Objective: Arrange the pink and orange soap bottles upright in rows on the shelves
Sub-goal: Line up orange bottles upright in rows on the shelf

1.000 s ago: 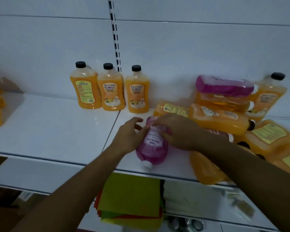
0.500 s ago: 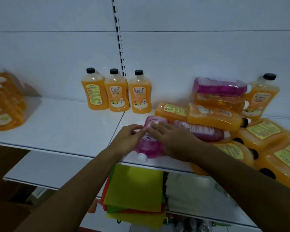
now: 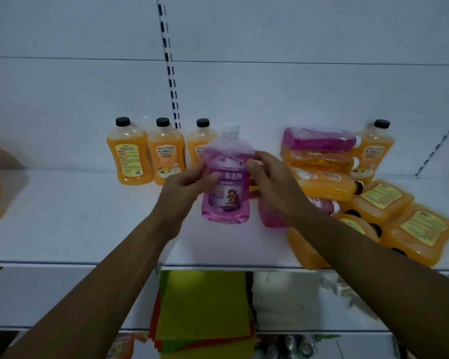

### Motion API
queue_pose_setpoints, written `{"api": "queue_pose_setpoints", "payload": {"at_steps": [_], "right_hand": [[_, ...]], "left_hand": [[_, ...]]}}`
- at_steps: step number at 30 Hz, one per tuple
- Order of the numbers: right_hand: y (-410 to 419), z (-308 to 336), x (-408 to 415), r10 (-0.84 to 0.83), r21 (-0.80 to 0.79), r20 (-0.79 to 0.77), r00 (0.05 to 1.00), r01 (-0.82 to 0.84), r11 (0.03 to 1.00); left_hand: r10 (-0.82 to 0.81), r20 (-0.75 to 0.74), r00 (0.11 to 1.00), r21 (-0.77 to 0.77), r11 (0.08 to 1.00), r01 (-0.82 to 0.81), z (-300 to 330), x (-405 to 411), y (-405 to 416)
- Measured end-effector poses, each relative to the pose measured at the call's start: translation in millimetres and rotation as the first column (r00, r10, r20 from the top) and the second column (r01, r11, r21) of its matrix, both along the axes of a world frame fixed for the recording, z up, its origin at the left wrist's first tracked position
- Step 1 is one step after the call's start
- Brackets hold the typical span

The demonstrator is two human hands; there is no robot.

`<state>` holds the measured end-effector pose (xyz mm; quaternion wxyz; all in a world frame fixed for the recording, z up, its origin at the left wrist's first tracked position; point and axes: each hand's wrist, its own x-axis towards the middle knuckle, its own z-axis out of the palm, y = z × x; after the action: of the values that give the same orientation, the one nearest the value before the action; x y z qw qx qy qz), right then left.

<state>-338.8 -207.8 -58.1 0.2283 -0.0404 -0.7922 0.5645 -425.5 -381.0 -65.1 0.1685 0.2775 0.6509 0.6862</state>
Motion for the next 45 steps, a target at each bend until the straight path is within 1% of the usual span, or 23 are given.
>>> {"api": "queue_pose_setpoints", "payload": {"at_steps": [2,6,9,11,12,17,20,23,27,30,33,35,38,41,44,45], "right_hand": [[5,8,12,-0.074,-0.070,-0.038,0.997,0.071,0.995],[36,19,49,-0.253,0.014,-0.098,0.963,0.255,0.967],[75,27,91,-0.361,-0.060,-0.088,0.928,0.357,0.932],[104,30,126,-0.398,-0.141,-0.085,0.914,0.384,0.913],[119,30,144,-0.410,-0.154,-0.091,0.908,0.394,0.906],[211,20,239,-0.561,-0.097,-0.084,0.824,0.554,0.827],[270,17,300,-0.629,-0.058,-0.072,0.774,0.626,0.777],[324,14,358,-0.673,-0.043,-0.056,0.738,0.671,0.740],[381,7,417,-0.774,0.009,-0.026,0.633,0.774,0.633],[423,-2,447,-0.826,0.039,-0.048,0.562,0.827,0.561],[465,-13,467,-0.856,0.048,-0.040,0.516,0.856,0.514],[494,-17,474,-0.865,0.075,-0.034,0.500,0.865,0.497],[542,-16,477,-0.875,0.125,-0.036,0.483,0.871,0.476],[589,-11,471,-0.875,0.165,-0.012,0.484,0.864,0.475],[628,-11,463,-0.872,0.215,-0.030,0.489,0.855,0.472],[639,-12,459,-0.874,0.238,-0.031,0.485,0.853,0.465]], "left_hand": [[-0.107,-0.088,0.990,0.024,0.994,0.110,7,9,16],[-0.198,-0.184,0.963,0.056,0.976,0.211,18,36,66],[-0.261,-0.176,0.949,0.071,0.958,0.277,24,66,116],[-0.317,-0.183,0.930,0.066,0.940,0.334,28,91,155],[-0.346,-0.203,0.916,0.052,0.930,0.363,29,104,176],[-0.475,-0.245,0.845,-0.010,0.873,0.488,24,184,287],[-0.538,-0.224,0.812,0.003,0.833,0.553,18,237,356],[-0.611,-0.229,0.758,0.000,0.779,0.628,11,287,420],[-0.707,-0.199,0.678,-0.021,0.695,0.719,-3,344,495],[-0.752,-0.278,0.598,-0.104,0.643,0.759,-16,373,547],[-0.792,-0.319,0.520,-0.180,0.589,0.787,-26,389,595],[-0.806,-0.334,0.488,-0.208,0.568,0.796,-35,394,630],[-0.804,-0.327,0.497,-0.192,0.571,0.798,-47,395,689],[-0.800,-0.268,0.537,-0.158,0.586,0.795,-54,393,742],[-0.802,-0.214,0.557,-0.122,0.588,0.800,-58,388,783],[-0.804,-0.176,0.569,-0.100,0.589,0.802,-60,385,794]]}}
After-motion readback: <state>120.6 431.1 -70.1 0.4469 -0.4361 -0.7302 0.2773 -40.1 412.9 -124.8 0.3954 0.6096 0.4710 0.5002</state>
